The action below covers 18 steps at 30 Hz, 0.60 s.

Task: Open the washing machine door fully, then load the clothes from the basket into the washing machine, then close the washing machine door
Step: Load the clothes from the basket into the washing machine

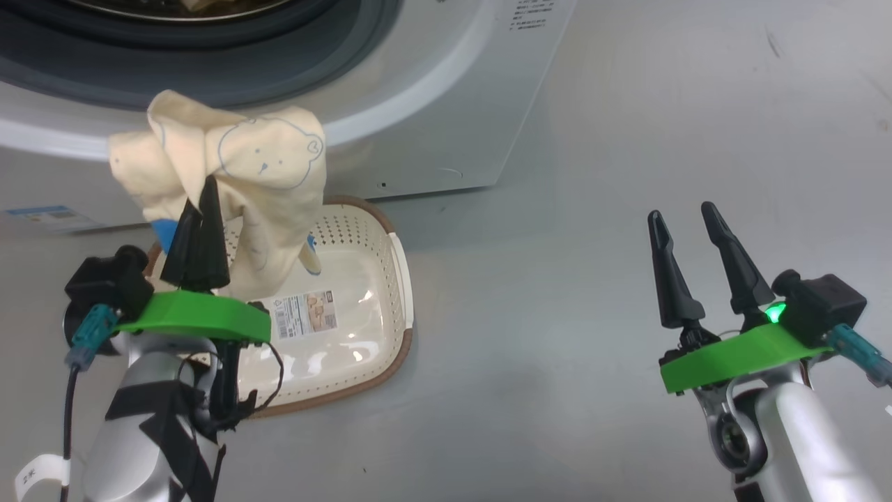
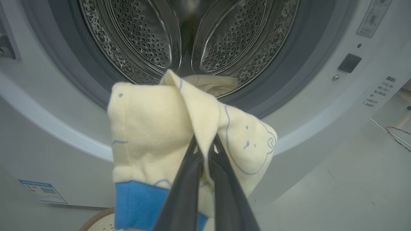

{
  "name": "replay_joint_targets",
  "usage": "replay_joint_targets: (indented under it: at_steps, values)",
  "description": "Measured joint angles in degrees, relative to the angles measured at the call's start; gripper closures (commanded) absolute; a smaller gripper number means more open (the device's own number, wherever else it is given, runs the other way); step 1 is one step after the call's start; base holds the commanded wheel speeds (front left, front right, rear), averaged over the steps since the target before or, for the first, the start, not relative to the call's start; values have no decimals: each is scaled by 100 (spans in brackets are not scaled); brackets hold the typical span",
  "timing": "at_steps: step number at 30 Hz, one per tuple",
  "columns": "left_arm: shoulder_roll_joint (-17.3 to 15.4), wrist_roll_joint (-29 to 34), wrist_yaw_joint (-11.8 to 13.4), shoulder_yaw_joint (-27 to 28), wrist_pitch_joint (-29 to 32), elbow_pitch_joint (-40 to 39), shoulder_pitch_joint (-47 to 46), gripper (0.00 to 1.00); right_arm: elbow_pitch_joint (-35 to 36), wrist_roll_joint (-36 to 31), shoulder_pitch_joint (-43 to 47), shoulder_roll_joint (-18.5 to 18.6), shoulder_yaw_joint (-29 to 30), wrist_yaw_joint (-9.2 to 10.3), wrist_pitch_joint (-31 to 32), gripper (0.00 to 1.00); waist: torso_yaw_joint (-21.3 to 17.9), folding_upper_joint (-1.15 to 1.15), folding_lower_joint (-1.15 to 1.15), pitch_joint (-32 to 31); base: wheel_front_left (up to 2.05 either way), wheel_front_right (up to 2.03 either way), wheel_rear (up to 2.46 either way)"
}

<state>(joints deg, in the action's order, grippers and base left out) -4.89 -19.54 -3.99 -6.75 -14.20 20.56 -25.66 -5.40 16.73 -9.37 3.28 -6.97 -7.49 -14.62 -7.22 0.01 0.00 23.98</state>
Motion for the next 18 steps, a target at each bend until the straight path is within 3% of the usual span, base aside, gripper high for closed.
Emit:
replay_joint_targets:
  at_steps: [8, 18]
  values:
    - [-133, 89, 15, -10, 162, 299, -241, 100, -43, 43, 90, 5, -85, 0, 0, 0, -144, 0, 0, -232, 0, 0, 0]
    - [-531, 301, 55, -90, 646, 667, -1495, 100, -58, 148, 90, 5, -155, 0, 0, 0, -414, 0, 0, -224, 0, 0, 0]
